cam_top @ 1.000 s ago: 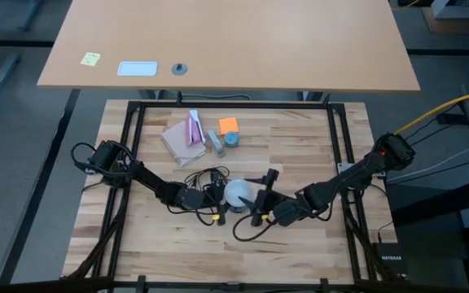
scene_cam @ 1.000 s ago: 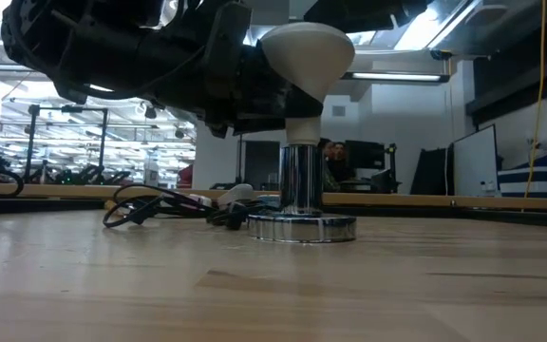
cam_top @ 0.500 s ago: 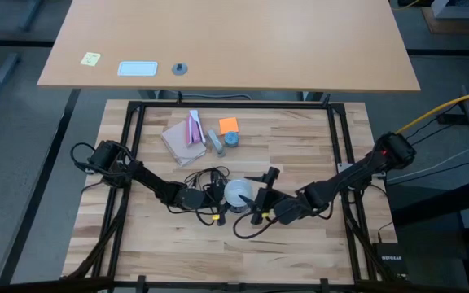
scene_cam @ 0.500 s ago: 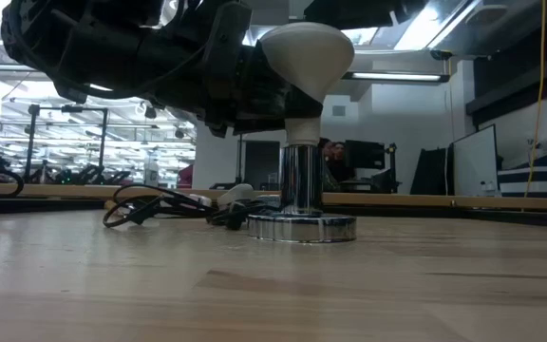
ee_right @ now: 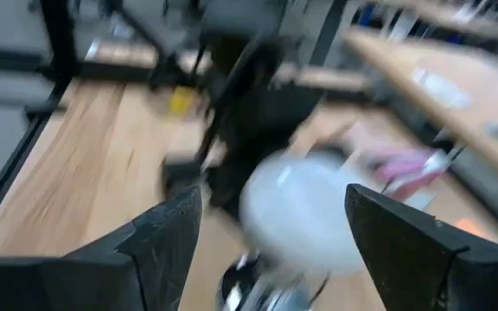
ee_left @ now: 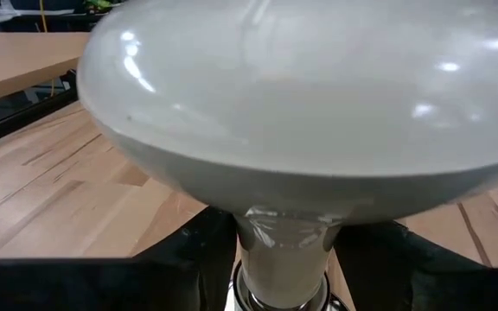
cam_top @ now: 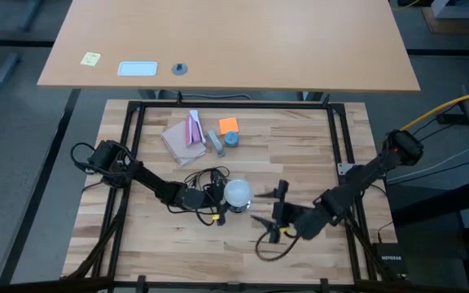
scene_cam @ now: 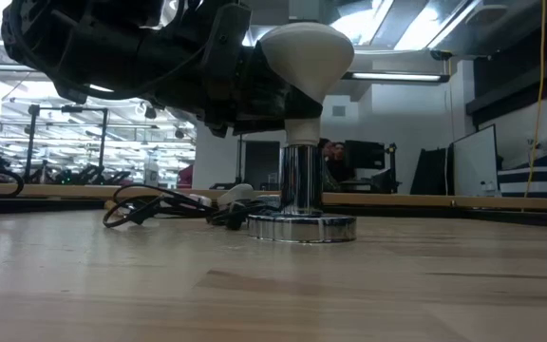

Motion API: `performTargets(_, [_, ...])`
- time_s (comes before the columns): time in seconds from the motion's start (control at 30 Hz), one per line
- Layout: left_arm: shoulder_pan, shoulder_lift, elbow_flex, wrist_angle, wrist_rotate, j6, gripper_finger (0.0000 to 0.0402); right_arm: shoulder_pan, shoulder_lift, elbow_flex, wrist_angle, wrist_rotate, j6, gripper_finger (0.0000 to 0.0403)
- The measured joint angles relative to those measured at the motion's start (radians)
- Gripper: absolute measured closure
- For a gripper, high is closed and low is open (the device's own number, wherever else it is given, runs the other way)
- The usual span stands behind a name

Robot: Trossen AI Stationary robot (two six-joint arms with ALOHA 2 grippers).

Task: Screw lightbulb
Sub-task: Insert the white lightbulb into the silver lamp

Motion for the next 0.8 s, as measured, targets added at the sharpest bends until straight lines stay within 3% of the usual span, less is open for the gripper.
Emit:
performTargets(0.17, [0.000,0.000,0.000,0.000,0.000,0.000,0.0235,0.027,0.100,-0.001,-0.032,-0.043,0.150,0.0111])
performTargets(0.43, [0.000,0.001,-0.001,0.002,0.000,0.000,0.0235,0.017,0.246,-0.001,-0.028,-0.153,0.240,0.0111])
performTargets(0.57, [0.000,0.001,-0.001,0.003,0.000,0.000,0.0235,0.014,0.313,-0.001,-0.028,-0.155,0.264,0.0113])
performTargets(0.8, [0.000,0.002,-0.002,0.005,0.000,0.000,0.0235,-0.043,0.398,-0.002,0.014,-0.190,0.263,0.0171])
